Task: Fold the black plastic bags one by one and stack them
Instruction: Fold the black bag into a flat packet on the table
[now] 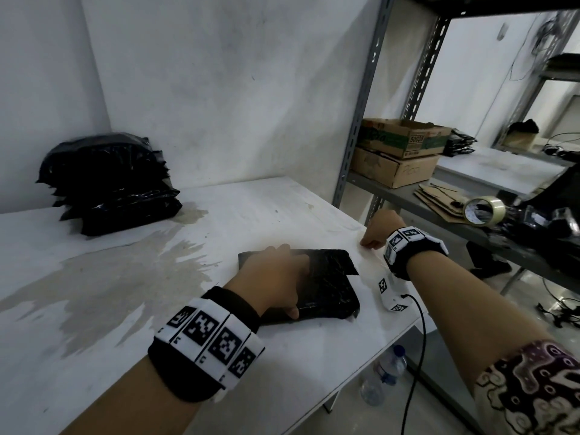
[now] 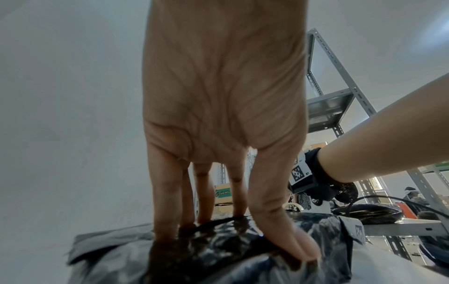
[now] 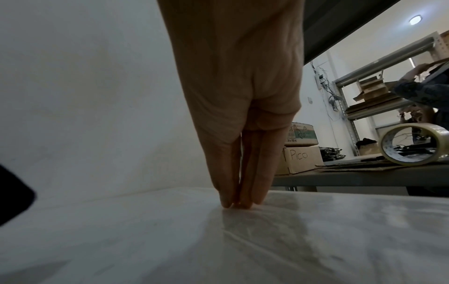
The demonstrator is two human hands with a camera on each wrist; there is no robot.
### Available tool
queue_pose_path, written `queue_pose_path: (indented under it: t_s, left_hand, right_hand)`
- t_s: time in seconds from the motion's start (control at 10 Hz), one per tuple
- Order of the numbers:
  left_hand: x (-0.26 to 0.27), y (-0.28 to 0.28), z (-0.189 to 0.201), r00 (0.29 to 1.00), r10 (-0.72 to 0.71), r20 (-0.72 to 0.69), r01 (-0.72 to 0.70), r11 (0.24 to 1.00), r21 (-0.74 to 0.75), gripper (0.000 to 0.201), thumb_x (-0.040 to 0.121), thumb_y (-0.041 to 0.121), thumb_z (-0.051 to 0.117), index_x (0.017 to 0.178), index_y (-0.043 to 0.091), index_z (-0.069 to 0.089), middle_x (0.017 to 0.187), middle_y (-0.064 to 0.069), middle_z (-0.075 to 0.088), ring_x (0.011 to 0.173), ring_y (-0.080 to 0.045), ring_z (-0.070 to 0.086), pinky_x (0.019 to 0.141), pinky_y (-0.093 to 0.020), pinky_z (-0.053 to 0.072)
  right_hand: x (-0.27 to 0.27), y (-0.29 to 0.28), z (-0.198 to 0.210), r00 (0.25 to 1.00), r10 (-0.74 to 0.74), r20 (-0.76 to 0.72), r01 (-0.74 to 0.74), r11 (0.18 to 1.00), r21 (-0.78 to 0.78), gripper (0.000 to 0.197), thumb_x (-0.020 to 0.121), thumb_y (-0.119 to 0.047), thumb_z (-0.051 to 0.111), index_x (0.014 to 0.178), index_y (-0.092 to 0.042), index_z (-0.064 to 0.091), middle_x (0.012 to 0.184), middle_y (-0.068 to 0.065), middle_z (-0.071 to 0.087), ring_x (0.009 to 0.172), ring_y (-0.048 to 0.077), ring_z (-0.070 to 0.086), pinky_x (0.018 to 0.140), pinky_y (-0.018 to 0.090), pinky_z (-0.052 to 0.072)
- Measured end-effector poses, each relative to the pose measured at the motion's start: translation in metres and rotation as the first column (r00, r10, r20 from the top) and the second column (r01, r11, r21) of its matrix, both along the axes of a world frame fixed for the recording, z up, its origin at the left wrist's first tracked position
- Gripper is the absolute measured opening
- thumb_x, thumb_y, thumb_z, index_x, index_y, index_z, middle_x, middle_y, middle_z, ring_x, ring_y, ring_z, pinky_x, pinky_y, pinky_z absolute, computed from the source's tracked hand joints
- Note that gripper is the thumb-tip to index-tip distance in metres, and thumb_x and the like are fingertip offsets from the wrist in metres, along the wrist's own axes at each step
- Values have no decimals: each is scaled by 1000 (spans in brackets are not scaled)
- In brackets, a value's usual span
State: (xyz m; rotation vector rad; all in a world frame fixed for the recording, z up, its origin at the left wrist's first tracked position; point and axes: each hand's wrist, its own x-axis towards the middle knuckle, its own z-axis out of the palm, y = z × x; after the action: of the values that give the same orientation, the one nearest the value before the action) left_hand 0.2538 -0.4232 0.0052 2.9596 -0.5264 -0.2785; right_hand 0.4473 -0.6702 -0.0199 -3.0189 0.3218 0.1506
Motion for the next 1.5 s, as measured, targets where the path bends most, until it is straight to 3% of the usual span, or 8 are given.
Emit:
queue_pose_path:
  t_s: [0.2, 0.3, 0.5, 0.7, 0.8, 1.0, 1.2, 1.5]
  left_hand:
    - [-1, 0, -1, 1000, -2, -2, 2, 1000, 4, 73, 70, 36, 80, 132, 31, 41, 127, -2, 40, 119, -22, 41, 82, -30, 34]
    - [0, 0, 0, 1000, -1, -6, 1, 1000, 3, 74, 71, 36, 80, 133, 31, 41, 127, -2, 40, 120, -22, 41, 85, -30, 36]
    - [0, 0, 0, 1000, -3, -7, 4, 1000, 6, 73, 71, 36, 80, 133, 31, 41, 127, -2, 40, 120, -22, 41, 86, -31, 36]
    - [0, 0, 0, 1000, -5, -6, 5, 1000, 5, 73, 72, 37, 80, 133, 30, 41, 127, -2, 40, 120, -22, 41, 84, -30, 36]
    - [0, 0, 1, 1000, -5, -9, 5, 1000, 10, 74, 72, 36, 80, 134, 30, 40, 128, -2, 40, 120, -22, 41, 85, -31, 37]
    - [0, 1, 1, 1000, -7, -15, 7, 1000, -2, 73, 71, 36, 80, 133, 30, 41, 127, -2, 40, 119, -22, 41, 87, -33, 39]
    - [0, 0, 1, 1000, -8, -15, 8, 1000, -1, 73, 71, 36, 80, 133, 30, 41, 127, -2, 40, 119, -21, 41, 87, -31, 37]
    - [1, 0, 1, 1000, -10, -15, 10, 1000, 2, 73, 71, 35, 80, 133, 30, 41, 128, -2, 40, 119, -22, 41, 84, -30, 36]
  right_hand:
    - [-8, -3, 1, 995, -93, 42, 92, 996, 15, 50, 84, -41, 71, 110, 0, 61, 120, 12, 63, 116, 25, 60, 98, 31, 49]
    - [-7, -5, -7, 990, -141, -9, 141, 987, 74, 34, 79, -24, 77, 100, 0, 65, 118, 17, 64, 112, 32, 61, 94, 38, 52]
    - [92, -50, -57, 974, -116, -196, 111, 993, -36, 45, 40, -59, 84, 49, -19, 66, 117, 11, 67, 101, 33, 65, 80, 53, 56]
    - [0, -5, -12, 992, -126, 30, 121, 983, 137, 27, 78, -16, 76, 101, -4, 68, 106, 17, 65, 100, 26, 66, 76, 34, 47]
    - [24, -23, -21, 994, -97, -58, 101, 991, 85, 24, 61, -27, 89, 70, -19, 68, 87, 5, 73, 72, 12, 69, 79, 45, 56]
    - [29, -16, -31, 994, -94, -53, 99, 991, 87, 34, 74, -43, 75, 88, -15, 63, 115, 19, 60, 91, 29, 56, 82, 41, 55]
    - [58, -37, -48, 993, -61, -101, 65, 997, 36, 56, 69, -46, 78, 62, -17, 31, 70, 9, 50, 61, 22, 59, 59, 24, 57]
    - [5, -10, -12, 998, 52, -28, -52, 999, -14, 38, 83, -29, 73, 73, -2, 48, 88, 15, 57, 89, 31, 62, 71, 31, 45]
